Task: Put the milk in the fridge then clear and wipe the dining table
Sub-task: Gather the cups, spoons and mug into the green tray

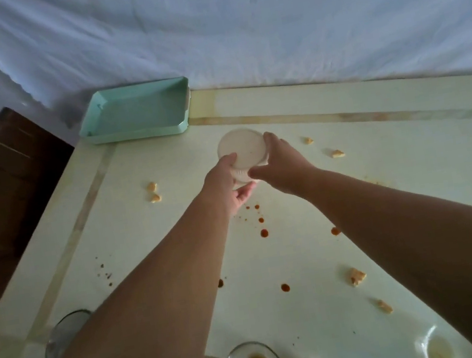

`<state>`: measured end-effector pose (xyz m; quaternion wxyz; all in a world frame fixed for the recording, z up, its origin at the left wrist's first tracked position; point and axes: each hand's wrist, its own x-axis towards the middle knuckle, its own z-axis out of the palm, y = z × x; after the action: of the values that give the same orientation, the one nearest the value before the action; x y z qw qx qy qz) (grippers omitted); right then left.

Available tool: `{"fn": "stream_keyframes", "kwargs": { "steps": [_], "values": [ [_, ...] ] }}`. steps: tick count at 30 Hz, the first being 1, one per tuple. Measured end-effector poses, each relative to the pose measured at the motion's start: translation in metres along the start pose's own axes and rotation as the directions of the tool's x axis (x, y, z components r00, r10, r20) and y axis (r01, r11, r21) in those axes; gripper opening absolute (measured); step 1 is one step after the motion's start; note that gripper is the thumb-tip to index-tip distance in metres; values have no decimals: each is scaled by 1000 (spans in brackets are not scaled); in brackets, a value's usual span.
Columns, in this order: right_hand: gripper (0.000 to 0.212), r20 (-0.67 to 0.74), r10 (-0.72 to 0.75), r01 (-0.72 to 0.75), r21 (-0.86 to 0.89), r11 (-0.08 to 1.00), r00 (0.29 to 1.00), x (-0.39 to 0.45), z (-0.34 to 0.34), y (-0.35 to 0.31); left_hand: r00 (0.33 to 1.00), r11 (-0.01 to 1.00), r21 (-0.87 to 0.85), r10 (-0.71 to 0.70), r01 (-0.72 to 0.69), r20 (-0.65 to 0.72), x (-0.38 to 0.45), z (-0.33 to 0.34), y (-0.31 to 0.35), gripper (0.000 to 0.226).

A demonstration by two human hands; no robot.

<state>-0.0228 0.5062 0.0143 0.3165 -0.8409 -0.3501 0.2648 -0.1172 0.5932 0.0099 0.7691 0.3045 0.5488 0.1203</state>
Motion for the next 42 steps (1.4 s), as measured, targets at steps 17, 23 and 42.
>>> {"fn": "stream_keyframes", "kwargs": {
  "steps": [17, 23, 42],
  "values": [
    [81, 49, -29, 26, 64, 998, 998, 131, 50, 2, 968, 969, 154, 215, -194, -128, 133, 19, 53, 48],
    [81, -50, -42, 34, -151, 988, 998, 137, 62, 4, 992, 994, 101, 46, -34, -120, 150, 23, 52, 40],
    [95, 62, -161, 170, -511, 842, 985, 208, 72, -9, 939, 937, 265, 285, -230, -194, 233, 38, 117, 43]
  ]
}}
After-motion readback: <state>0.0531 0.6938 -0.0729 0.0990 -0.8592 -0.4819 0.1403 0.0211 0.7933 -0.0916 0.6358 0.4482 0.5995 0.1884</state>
